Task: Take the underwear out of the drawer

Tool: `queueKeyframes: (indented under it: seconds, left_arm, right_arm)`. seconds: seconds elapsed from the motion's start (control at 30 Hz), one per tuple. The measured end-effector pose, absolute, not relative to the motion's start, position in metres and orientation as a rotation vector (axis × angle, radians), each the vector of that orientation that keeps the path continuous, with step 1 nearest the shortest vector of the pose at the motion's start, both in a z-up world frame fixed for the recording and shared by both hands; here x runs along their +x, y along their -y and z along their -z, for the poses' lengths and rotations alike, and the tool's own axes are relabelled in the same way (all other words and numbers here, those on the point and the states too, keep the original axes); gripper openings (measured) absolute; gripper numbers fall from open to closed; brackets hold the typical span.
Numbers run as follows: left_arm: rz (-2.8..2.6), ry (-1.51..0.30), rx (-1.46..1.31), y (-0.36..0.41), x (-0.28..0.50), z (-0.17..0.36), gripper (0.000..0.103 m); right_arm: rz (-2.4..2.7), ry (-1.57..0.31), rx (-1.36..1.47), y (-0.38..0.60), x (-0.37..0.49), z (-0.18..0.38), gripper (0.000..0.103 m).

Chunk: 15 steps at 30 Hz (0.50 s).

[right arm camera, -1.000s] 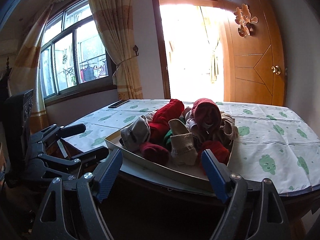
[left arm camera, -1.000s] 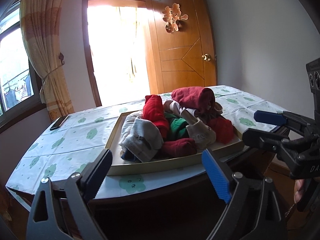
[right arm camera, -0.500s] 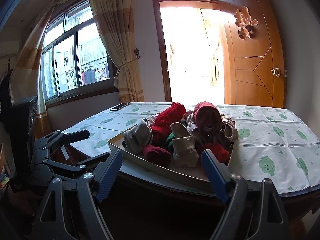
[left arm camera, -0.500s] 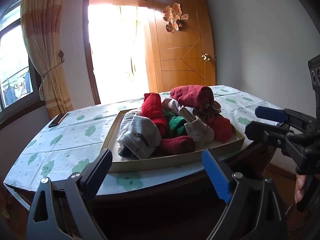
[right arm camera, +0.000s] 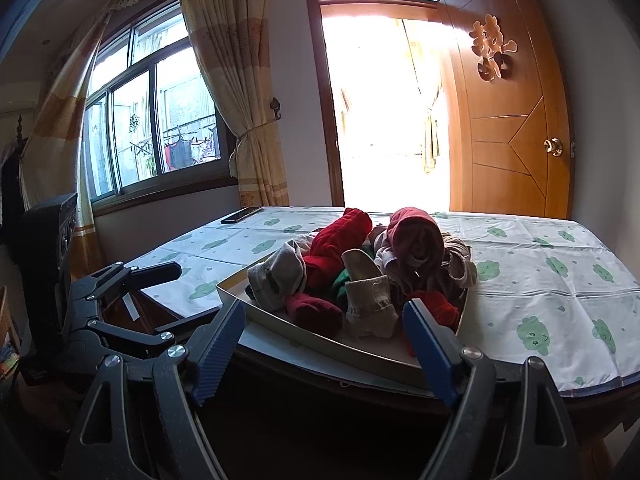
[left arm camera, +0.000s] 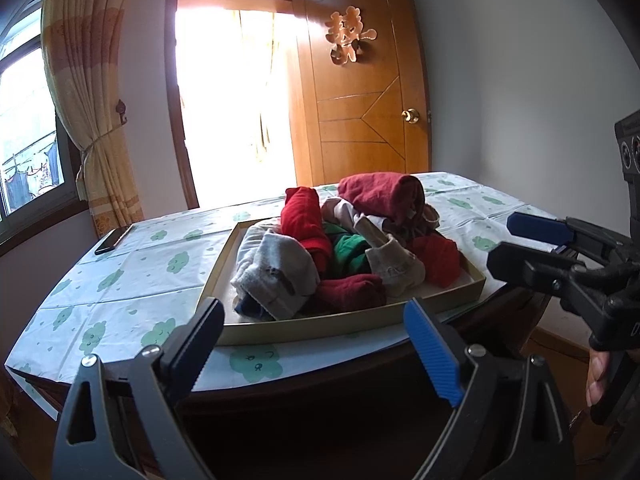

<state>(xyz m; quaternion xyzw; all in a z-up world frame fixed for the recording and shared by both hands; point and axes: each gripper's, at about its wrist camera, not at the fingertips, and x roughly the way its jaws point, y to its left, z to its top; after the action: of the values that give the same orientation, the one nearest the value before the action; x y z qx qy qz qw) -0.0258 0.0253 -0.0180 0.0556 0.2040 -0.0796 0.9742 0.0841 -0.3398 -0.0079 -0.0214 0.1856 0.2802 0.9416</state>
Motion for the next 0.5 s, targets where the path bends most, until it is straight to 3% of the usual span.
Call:
queueKeyframes:
  seconds: [0.5]
  left_arm:
    - [0.162,-0.426,0.108,-0.024,-0.0241,0.0182,0.1]
  right_arm:
    - [-0.578,-0.38,-0.043,0.3386,0.0838,0.0091,0.083]
